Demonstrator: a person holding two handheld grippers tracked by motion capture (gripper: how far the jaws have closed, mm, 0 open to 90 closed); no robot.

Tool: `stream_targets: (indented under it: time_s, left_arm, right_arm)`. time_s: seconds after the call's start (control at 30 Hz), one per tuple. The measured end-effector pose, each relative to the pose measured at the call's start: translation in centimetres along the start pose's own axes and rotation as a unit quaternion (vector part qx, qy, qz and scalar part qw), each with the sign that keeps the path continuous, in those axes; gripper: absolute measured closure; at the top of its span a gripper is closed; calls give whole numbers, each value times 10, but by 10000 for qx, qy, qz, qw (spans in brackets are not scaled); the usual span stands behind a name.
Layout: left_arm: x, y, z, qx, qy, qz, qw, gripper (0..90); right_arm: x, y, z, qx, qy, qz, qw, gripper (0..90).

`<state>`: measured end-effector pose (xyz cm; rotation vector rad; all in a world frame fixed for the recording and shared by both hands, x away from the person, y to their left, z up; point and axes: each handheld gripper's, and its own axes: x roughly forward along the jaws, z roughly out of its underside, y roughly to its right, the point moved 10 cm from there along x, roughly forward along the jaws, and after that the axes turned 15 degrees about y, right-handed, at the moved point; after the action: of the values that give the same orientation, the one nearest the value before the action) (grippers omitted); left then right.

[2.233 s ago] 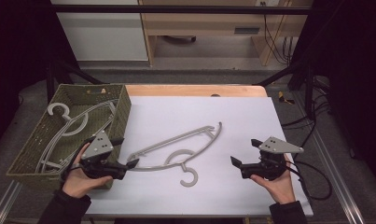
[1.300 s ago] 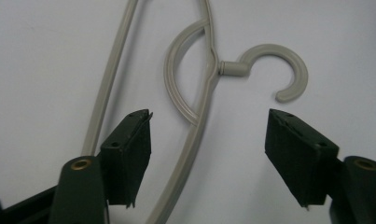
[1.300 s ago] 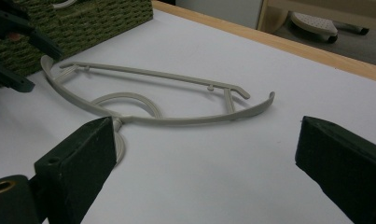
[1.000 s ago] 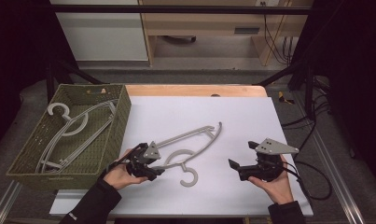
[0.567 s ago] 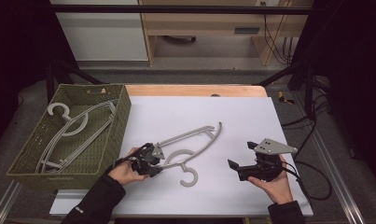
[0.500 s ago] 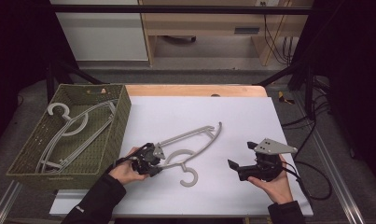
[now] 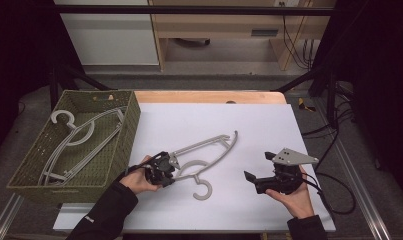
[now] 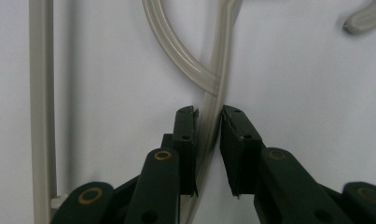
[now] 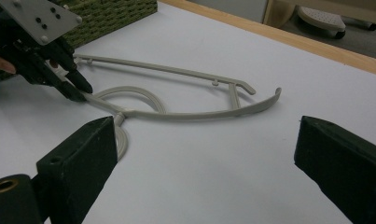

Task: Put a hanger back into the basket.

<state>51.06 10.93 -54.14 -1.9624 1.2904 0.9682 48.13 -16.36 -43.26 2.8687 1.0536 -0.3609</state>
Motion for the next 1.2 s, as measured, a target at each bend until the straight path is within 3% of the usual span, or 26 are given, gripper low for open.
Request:
stream_targets:
  time_s: [0.17,0.27,0.47,0.8,1.2]
  left_arm:
    - [1,1,-1,87,-124,20,9999,770]
    - [1,3,-2,298,-231,12,9993,799]
    - [0,3,-3,280,-168,14,9995,819]
    - [-18,3,-12,146,287,-152,9994,821]
    - [-54,6,-32,-11,1042,-294,9941,821]
  right_arm:
    - [0,0,0,5,7,8,10000,63]
    - [0,0,0,4,0,-1,10000,63]
    - [-1,1,-1,-10,10,4,10000,63]
    - [-2,1,-1,-2,23,7,10000,63]
    - [-3,3,-1,2,26,23,10000,64]
